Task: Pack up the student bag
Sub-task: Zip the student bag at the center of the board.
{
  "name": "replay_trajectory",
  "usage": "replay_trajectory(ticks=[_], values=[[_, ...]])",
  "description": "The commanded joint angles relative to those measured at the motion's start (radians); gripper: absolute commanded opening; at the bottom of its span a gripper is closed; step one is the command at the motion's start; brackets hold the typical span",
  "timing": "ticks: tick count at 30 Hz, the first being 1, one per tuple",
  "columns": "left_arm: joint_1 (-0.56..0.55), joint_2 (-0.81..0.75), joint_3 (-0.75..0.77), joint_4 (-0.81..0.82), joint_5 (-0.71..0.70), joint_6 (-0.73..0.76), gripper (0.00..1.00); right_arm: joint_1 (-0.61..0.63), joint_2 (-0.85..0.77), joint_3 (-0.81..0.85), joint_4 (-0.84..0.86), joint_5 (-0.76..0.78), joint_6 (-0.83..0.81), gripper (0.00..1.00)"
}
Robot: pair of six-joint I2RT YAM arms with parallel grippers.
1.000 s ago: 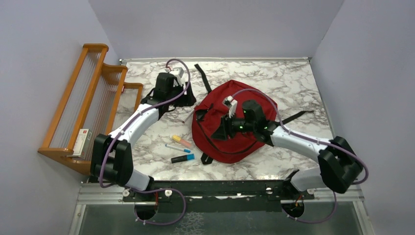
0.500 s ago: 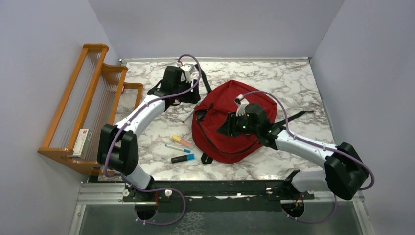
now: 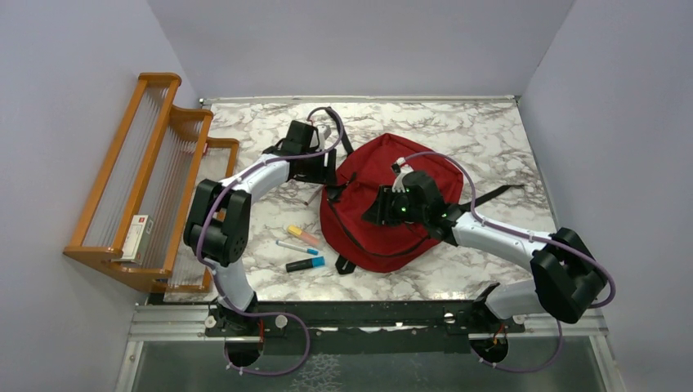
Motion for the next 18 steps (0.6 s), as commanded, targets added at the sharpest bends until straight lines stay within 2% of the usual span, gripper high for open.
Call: replay_trajectory(ticks=[1, 5, 14, 18], values=[[-0.001, 0.041, 0.039, 0.023, 0.088, -0.022, 0.7, 0.004, 0.014, 0.006, -0.002, 0.001, 0.007, 0.45], [-0.001, 0.092, 0.073, 0.041, 0.106, -0.031, 0.7, 0.005, 0.018, 0.0, -0.001, -0.006, 0.003, 0.45], [0.015, 0.193, 0.172, 0.071, 0.033, -0.093, 0.71, 0.004, 0.003, -0.001, -0.018, -0.006, -0.015, 0.45], [0.017, 0.235, 0.207, 0.075, 0.081, -0.085, 0.71, 0.005, -0.009, -0.008, -0.028, 0.002, -0.021, 0.45]])
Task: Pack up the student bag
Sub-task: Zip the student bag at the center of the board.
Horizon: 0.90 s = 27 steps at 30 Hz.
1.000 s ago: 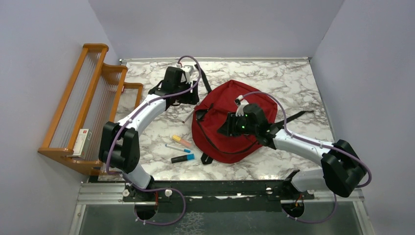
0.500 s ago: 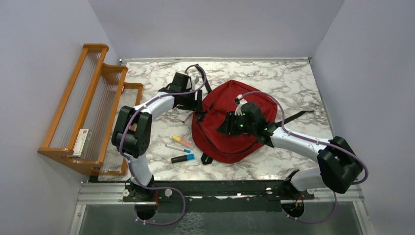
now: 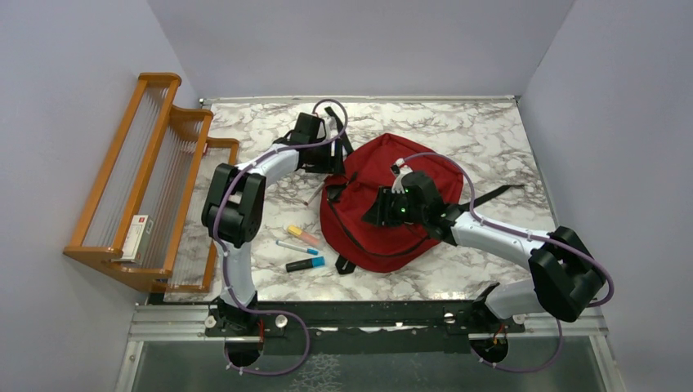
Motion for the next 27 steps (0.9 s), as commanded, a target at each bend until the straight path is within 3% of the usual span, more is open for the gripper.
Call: replay_trajectory(ticks=[1, 7, 11, 14, 19, 27], values=[[0.009, 0.05, 0.05, 0.036, 0.058, -0.011, 0.71, 0.004, -0.023, -0.009, -0.024, 0.004, -0.02, 0.45], [0.009, 0.093, 0.045, 0.023, 0.143, 0.016, 0.7, 0.004, -0.026, -0.009, -0.025, 0.007, -0.022, 0.45], [0.009, 0.109, 0.056, 0.016, 0.19, 0.03, 0.61, 0.005, -0.021, -0.006, -0.02, 0.0, -0.023, 0.45], [0.009, 0.113, 0.087, 0.019, 0.254, 0.038, 0.43, 0.005, -0.019, -0.007, -0.019, -0.002, -0.023, 0.45], [0.002, 0.095, 0.161, 0.025, 0.348, 0.036, 0.02, 0.004, -0.026, -0.017, 0.014, -0.026, -0.04, 0.45], [-0.017, 0.034, 0.26, 0.067, 0.449, -0.027, 0.0, 0.005, -0.029, -0.03, 0.15, -0.295, -0.174, 0.4]])
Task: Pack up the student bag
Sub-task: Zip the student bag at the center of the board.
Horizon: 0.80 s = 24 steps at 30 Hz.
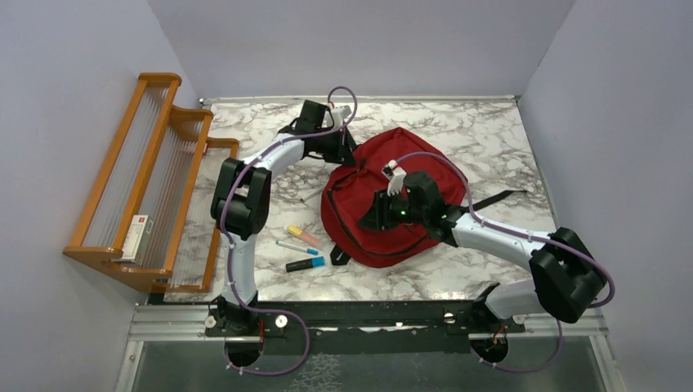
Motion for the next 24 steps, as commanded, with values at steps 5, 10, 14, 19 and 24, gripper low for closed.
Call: replay_trajectory(ticks=[5, 10, 14, 19, 24], values=[[-0.023, -0.101, 0.128, 0.098, 0.178, -0.077, 0.0, 0.005, -0.043, -0.017, 0.068, -0.087, -0.09, 0.4], [-0.034, -0.138, 0.145, 0.109, 0.216, -0.082, 0.0, 0.005, -0.114, -0.017, 0.078, 0.095, 0.026, 0.4], [-0.049, -0.175, 0.123, 0.142, 0.237, -0.083, 0.0, 0.004, -0.143, 0.008, 0.07, 0.226, 0.177, 0.42], [-0.071, -0.218, 0.073, 0.198, 0.231, -0.079, 0.0, 0.004, -0.144, 0.028, 0.061, 0.305, 0.429, 0.44], [-0.078, -0.24, 0.022, 0.242, 0.214, -0.079, 0.0, 0.004, -0.128, -0.008, 0.123, 0.282, 0.684, 0.45]])
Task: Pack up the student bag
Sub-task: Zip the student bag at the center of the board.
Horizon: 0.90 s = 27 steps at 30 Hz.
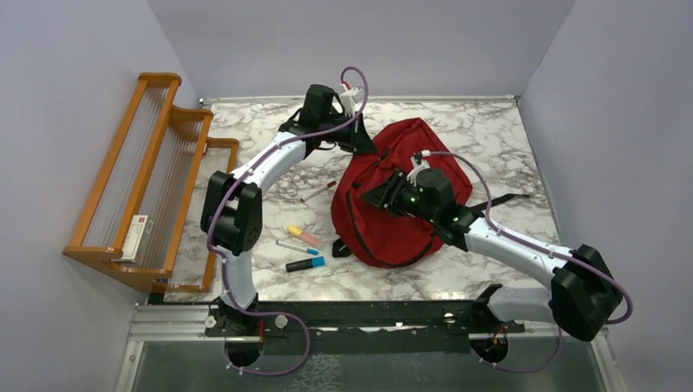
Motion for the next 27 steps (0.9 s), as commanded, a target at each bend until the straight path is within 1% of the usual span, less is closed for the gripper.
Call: replay_trajectory(ticks=[1, 3, 7, 10, 13, 18, 21, 27], values=[[-0.003, -0.091, -0.026, 0.158, 0.049, -0.012, 0.0, 0.005, -0.003, -0.03, 0.109, 0.037, 0.301, 0.45], [-0.003, -0.095, -0.037, 0.171, 0.049, -0.016, 0.0, 0.004, -0.02, -0.064, 0.152, 0.039, 0.364, 0.46], [-0.003, -0.101, -0.052, 0.189, 0.049, -0.024, 0.0, 0.005, -0.078, -0.097, 0.131, 0.104, 0.457, 0.47], [-0.003, -0.111, -0.066, 0.198, 0.048, -0.024, 0.0, 0.004, -0.092, -0.104, 0.112, 0.141, 0.511, 0.47], [-0.003, -0.117, -0.074, 0.201, 0.048, -0.024, 0.0, 0.004, -0.054, -0.083, 0.101, 0.122, 0.571, 0.47], [-0.003, -0.121, -0.085, 0.206, 0.049, -0.029, 0.0, 0.005, 0.039, -0.067, 0.202, 0.047, 0.636, 0.47], [-0.003, -0.123, -0.09, 0.211, 0.049, -0.029, 0.0, 0.004, 0.078, -0.049, 0.255, 0.034, 0.648, 0.47], [-0.003, -0.123, -0.094, 0.214, 0.049, -0.03, 0.0, 0.004, 0.109, -0.025, 0.3, 0.025, 0.658, 0.46]])
